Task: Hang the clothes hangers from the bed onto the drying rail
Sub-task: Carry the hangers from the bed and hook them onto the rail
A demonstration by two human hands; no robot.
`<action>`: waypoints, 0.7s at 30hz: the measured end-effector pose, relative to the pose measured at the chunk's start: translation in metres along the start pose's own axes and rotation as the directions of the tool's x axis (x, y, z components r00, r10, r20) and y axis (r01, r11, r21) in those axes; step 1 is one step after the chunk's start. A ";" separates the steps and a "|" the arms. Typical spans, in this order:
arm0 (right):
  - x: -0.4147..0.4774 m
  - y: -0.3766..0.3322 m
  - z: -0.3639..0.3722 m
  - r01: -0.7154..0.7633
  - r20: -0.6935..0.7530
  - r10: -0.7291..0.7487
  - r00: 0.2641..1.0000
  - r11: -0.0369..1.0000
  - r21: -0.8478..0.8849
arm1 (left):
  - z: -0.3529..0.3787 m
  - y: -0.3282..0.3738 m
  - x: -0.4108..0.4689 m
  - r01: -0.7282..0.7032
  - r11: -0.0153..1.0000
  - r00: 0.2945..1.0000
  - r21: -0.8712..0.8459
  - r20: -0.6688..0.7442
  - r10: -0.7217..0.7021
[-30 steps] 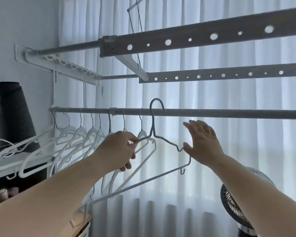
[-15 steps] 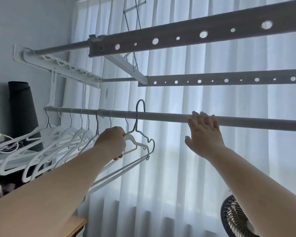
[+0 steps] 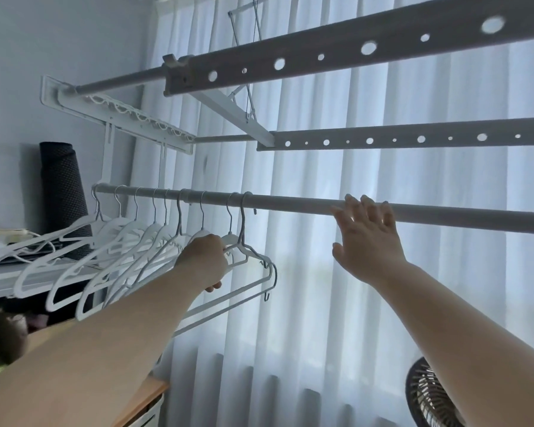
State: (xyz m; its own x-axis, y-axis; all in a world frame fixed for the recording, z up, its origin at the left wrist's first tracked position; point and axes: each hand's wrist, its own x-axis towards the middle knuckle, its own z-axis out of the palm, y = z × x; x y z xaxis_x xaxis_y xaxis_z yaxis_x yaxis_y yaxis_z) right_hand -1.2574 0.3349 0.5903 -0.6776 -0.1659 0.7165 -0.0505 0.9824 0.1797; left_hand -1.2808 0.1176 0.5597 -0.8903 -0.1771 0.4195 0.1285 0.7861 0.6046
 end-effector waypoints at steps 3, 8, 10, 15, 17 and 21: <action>-0.001 0.001 0.001 0.000 -0.009 0.000 1.000 1.000 0.003 | 0.001 -0.003 0.001 -0.005 1.000 1.000 0.019 -0.019 0.005; -0.004 -0.001 0.002 0.009 -0.035 -0.007 0.999 0.999 0.048 | -0.003 -0.003 -0.002 -0.031 0.994 0.998 0.100 -0.054 0.036; -0.004 -0.001 0.005 0.021 -0.053 -0.018 0.998 0.997 0.067 | -0.004 -0.002 -0.006 -0.034 0.992 0.998 0.121 -0.054 0.040; -0.006 -0.013 0.029 0.103 -0.254 -0.059 0.965 0.981 0.166 | -0.012 -0.004 -0.024 -0.038 0.988 0.992 0.150 -0.117 0.056; -0.005 -0.024 0.039 0.137 -0.327 -0.070 0.942 0.972 0.189 | -0.018 -0.007 -0.034 -0.056 0.991 0.983 0.120 -0.169 0.076; -0.009 -0.054 0.045 0.222 -0.380 -0.110 0.918 0.938 0.265 | -0.032 -0.021 -0.056 -0.105 0.991 0.960 0.077 -0.252 0.122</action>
State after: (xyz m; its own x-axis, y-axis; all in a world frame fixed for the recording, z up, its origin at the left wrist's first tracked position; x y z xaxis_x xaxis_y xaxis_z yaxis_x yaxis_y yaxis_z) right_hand -1.2817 0.2869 0.5437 -0.3376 -0.2932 0.8945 -0.3922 0.9077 0.1495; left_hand -1.2202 0.0918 0.5450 -0.7289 -0.2237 0.6470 0.1875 0.8437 0.5029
